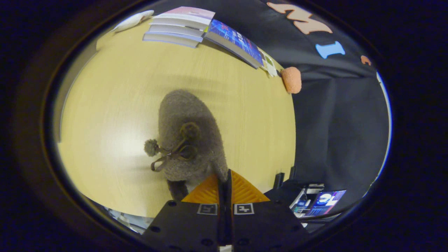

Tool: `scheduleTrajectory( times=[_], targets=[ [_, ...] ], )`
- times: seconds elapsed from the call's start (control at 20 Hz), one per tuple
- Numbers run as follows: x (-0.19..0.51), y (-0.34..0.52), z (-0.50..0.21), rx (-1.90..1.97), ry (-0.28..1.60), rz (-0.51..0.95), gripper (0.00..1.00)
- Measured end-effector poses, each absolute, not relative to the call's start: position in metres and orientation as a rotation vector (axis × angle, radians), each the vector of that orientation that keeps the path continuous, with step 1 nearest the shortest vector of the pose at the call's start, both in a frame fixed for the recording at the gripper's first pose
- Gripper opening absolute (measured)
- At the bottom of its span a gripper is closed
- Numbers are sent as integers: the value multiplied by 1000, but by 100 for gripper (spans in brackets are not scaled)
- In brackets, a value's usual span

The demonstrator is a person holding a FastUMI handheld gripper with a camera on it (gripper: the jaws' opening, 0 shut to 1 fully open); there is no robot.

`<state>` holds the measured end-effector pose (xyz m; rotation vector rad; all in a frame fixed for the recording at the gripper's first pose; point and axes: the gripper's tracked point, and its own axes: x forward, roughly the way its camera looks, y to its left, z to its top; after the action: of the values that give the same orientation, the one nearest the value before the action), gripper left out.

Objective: Open the storage box then place both shoes into the box .Put the left shoe in first, then the right shoe, with the right side of both shoes facing outward in a uniform manner.

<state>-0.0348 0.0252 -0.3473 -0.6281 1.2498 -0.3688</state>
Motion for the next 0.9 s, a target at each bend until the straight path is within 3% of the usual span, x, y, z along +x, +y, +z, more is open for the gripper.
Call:
scheduleTrajectory(
  times=[0.55,0.9],
  targets=[
    [-1,148,-213,-585,1006,-445,3],
    [25,280,-161,-486,875,-338,3]
  ],
)
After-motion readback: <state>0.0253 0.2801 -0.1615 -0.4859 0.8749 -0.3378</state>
